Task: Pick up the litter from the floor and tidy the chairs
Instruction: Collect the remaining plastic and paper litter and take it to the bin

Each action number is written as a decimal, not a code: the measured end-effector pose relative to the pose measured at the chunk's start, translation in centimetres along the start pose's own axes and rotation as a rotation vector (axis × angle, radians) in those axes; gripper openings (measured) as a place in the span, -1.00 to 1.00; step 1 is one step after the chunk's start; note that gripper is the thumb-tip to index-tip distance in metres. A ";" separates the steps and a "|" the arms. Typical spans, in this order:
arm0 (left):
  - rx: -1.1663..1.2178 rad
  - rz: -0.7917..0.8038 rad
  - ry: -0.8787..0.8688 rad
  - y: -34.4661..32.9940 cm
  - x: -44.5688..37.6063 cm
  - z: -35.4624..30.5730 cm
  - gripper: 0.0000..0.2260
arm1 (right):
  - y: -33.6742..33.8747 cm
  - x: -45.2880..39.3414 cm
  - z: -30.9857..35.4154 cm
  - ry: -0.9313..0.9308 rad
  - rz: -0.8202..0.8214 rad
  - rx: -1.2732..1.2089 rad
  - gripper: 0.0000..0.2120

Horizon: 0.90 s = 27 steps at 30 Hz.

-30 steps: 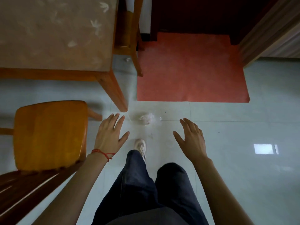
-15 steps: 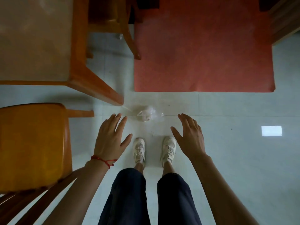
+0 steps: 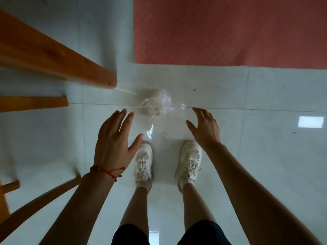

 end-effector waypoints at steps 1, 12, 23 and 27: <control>-0.003 0.005 0.002 -1.3 -0.8 0.5 -0.43 | -1.1 -1.4 -0.7 -0.018 -0.009 -0.018 -0.50; 0.019 0.051 0.049 -12.2 -7.3 6.0 -0.43 | -10.1 -13.5 -6.0 -0.068 -0.031 -0.145 -0.45; 0.005 0.073 0.018 -15.5 -8.7 7.1 -0.43 | -12.8 -16.0 -5.9 -0.108 -0.137 -0.499 -0.76; -0.004 0.078 0.012 -14.7 -8.4 6.7 -0.43 | -11.3 -15.1 -4.5 -0.065 -0.187 -0.535 -0.89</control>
Point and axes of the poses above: each hand's wrist, its own x-axis away from the middle knuckle, its own y-axis out of the back of the hand, z = x × y, the point moved 5 cm from there along -x, towards the middle knuckle, and after that the axes turned 10 degrees about z, right-handed, at the moved point
